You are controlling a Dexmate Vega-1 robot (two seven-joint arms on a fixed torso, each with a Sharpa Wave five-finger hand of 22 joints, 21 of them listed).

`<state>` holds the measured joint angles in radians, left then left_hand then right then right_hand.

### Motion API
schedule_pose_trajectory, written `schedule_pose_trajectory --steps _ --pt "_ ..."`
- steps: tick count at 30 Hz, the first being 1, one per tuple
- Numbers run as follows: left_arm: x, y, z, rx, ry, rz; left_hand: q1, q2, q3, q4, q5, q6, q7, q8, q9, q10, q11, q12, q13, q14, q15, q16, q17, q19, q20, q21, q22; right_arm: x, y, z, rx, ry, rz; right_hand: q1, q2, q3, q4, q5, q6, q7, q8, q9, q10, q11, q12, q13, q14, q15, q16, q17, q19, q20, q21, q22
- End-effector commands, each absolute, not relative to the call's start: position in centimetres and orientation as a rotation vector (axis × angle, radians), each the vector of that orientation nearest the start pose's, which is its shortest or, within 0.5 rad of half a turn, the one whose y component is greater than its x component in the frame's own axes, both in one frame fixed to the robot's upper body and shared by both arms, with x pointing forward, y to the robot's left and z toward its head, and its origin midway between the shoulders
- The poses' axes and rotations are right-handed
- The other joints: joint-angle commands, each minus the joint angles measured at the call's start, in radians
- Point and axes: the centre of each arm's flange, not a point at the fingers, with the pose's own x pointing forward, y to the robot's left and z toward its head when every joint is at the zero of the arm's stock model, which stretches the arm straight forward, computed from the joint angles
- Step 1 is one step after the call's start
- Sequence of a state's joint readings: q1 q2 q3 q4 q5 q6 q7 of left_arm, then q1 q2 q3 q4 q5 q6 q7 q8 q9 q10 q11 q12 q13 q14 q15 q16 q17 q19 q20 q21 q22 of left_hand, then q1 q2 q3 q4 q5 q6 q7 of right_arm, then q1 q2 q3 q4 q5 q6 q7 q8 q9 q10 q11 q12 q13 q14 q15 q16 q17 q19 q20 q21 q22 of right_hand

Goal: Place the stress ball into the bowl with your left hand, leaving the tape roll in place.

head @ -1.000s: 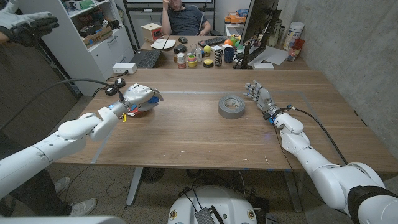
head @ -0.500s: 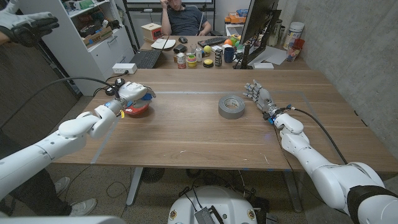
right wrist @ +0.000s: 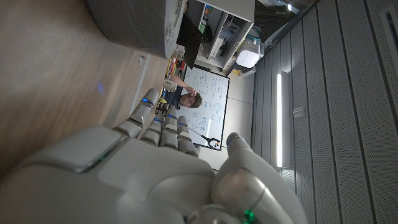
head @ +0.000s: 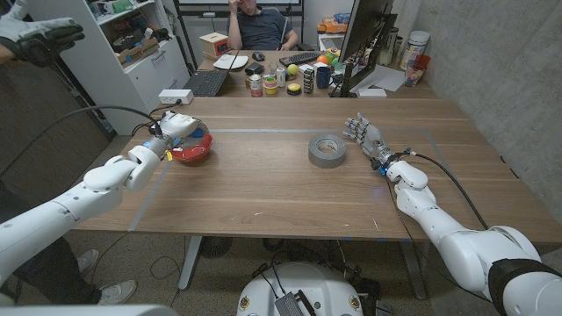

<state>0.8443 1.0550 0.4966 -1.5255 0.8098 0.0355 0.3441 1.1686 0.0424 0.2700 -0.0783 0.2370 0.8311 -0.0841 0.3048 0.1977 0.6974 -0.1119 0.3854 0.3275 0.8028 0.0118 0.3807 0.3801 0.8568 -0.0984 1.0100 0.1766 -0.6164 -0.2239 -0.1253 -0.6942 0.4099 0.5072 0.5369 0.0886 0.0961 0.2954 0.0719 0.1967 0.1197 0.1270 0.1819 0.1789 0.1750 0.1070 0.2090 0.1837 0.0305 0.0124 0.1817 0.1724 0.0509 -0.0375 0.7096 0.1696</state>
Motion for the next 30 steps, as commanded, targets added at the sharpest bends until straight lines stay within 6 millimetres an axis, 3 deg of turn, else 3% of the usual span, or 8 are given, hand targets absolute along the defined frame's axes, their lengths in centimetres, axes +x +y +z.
schedule_pose_trajectory --steps 1,14,30 --pt "60.7 41.5 2.1 1.847 -0.584 0.413 0.004 0.012 0.002 0.007 0.005 0.012 0.002 -0.002 0.005 0.01 -0.002 0.006 0.002 0.115 -0.235 -0.006 0.001 -0.009 -0.109 0.005 0.003 70.3 -28.7 -4.8 -0.013 -0.608 0.393 0.002 -0.004 0.003 0.007 0.003 0.007 -0.002 0.007 0.003 0.006 0.003 0.007 0.004 0.01 0.0 -0.002 0.002 0.011 -0.03 -0.004 0.003" --pt "62.6 42.7 0.6 1.837 -0.529 0.394 0.005 0.015 0.007 0.007 0.005 0.026 0.004 -0.007 0.005 0.015 -0.003 0.013 0.002 0.119 -0.236 -0.018 -0.004 -0.01 -0.11 0.003 0.002 70.4 -28.5 -4.8 -0.015 -0.602 0.398 0.001 -0.004 0.003 0.007 0.004 0.007 -0.002 0.007 0.003 0.007 0.003 0.006 0.004 0.009 0.0 -0.002 0.002 0.012 -0.03 -0.009 0.003" --pt "64.2 42.1 -1.9 1.846 -0.502 0.26 0.016 0.017 0.016 0.002 0.005 0.04 0.001 -0.014 0.005 0.018 -0.008 0.019 0.0 0.124 -0.238 -0.034 -0.009 -0.013 -0.112 0.0 0.001 70.7 -28.2 -4.5 -0.021 -0.6 0.405 0.001 -0.005 0.003 0.008 0.004 0.007 -0.002 0.007 0.003 0.006 0.002 0.006 0.004 0.01 0.0 -0.002 0.002 0.015 -0.03 -0.013 0.003"
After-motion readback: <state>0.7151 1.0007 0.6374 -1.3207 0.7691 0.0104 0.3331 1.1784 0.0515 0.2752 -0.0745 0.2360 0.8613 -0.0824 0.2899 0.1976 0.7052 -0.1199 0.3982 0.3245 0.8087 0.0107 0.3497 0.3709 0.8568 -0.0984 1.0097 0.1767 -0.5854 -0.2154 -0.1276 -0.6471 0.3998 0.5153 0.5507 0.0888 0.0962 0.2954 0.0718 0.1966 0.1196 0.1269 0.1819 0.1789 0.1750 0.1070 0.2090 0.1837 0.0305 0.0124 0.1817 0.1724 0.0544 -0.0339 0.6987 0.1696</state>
